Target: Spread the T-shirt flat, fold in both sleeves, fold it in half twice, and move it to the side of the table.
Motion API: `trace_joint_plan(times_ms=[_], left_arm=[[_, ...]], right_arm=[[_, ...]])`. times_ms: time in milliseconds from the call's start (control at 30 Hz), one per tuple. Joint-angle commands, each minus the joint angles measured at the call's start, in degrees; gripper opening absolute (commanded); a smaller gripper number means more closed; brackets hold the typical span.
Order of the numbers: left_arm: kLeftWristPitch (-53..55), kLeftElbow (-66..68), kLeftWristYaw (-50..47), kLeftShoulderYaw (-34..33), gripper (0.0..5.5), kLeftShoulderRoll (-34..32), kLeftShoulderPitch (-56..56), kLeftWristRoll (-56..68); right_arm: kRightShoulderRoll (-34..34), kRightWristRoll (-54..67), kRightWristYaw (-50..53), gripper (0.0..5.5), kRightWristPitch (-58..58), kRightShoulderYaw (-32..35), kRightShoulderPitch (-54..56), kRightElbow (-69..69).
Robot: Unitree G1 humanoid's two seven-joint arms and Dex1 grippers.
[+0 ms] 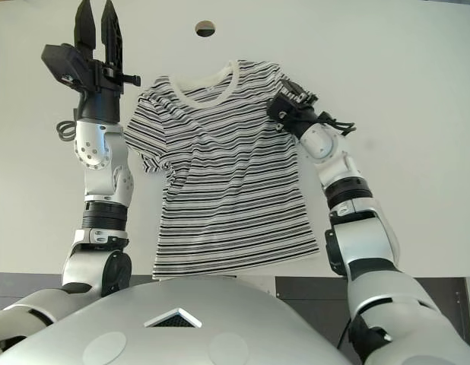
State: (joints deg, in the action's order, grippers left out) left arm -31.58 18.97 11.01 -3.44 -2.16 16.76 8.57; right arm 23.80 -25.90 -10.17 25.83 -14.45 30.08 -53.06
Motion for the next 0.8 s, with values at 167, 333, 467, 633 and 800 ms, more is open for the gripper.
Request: trace_joint_plan(times_ms=[167, 333, 467, 633, 800], left_arm=[[2.45, -2.19, 2.77, 0.67, 1.64, -2.88, -2.00, -0.75], [9.61, -3.74, 5.47, 0.79, 1.64, -5.54, -4.75, -0.06], [23.26, -6.01, 9.62, 0.91, 1.64, -8.82, -9.07, 2.82], [48.71, -11.89, 10.06, -1.86, 1.64, -9.46, -14.07, 13.70], [60.34, -13.32, 7.47, -4.11, 1.64, -9.44, -15.11, 16.71]], right_arm=[[6.67, 4.57, -2.64, 2.58, -1.25, 3.48, -7.22, 5.48], [5.85, 8.51, 0.15, 2.58, 1.73, 6.88, -7.30, 12.03], [4.67, 16.70, 7.68, 2.58, 13.95, 16.27, -7.83, 25.17], [3.82, 18.41, 9.75, 2.58, 16.23, 19.61, -9.09, 32.49], [2.98, 18.14, 9.36, 2.58, 15.13, 19.70, -9.61, 34.17]])
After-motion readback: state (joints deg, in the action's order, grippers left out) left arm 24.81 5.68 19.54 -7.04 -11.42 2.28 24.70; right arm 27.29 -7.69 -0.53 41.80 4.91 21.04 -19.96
